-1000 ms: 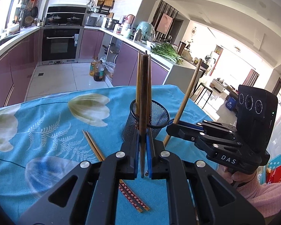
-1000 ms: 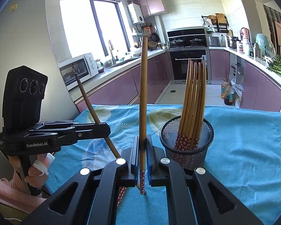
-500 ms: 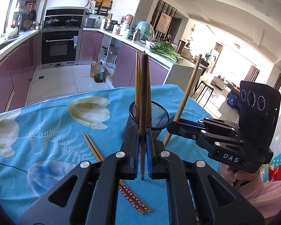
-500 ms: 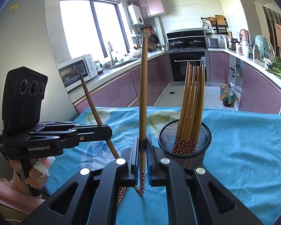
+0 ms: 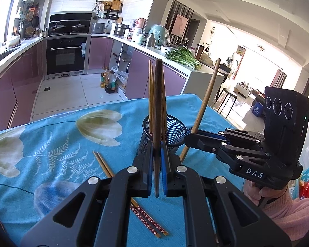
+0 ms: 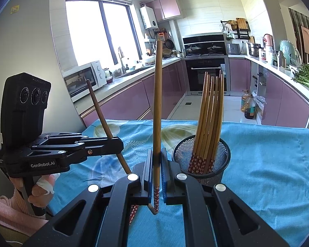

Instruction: Organize utensils

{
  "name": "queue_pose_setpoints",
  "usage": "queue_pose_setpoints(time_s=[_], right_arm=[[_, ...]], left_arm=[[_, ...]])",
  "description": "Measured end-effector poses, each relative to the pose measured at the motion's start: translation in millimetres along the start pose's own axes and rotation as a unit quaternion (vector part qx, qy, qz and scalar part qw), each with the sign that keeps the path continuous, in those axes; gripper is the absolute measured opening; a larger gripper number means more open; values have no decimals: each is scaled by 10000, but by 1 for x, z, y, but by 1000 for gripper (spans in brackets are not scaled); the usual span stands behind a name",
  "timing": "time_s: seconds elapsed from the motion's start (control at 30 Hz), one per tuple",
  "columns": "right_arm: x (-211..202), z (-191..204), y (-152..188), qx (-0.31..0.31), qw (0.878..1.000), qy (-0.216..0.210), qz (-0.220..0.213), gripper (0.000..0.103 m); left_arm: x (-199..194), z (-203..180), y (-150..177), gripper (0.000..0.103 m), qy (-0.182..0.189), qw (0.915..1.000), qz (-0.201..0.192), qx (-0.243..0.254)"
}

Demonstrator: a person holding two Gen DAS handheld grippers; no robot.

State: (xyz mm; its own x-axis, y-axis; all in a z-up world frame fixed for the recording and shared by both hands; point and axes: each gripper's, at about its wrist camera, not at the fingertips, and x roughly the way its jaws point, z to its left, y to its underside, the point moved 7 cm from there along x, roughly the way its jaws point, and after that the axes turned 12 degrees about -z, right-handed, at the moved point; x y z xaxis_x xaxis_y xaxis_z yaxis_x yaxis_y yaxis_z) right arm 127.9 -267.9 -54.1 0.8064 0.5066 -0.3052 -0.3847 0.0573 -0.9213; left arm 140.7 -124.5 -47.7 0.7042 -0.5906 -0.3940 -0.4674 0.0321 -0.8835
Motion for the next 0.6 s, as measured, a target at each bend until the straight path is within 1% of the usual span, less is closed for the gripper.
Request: queue_pose_setpoints(time_s=[0.6], right_arm=[[4, -2, -5, 17, 10000, 8, -98, 6]], left_arm=[[-2, -15, -16, 7, 23, 9998, -9, 204]])
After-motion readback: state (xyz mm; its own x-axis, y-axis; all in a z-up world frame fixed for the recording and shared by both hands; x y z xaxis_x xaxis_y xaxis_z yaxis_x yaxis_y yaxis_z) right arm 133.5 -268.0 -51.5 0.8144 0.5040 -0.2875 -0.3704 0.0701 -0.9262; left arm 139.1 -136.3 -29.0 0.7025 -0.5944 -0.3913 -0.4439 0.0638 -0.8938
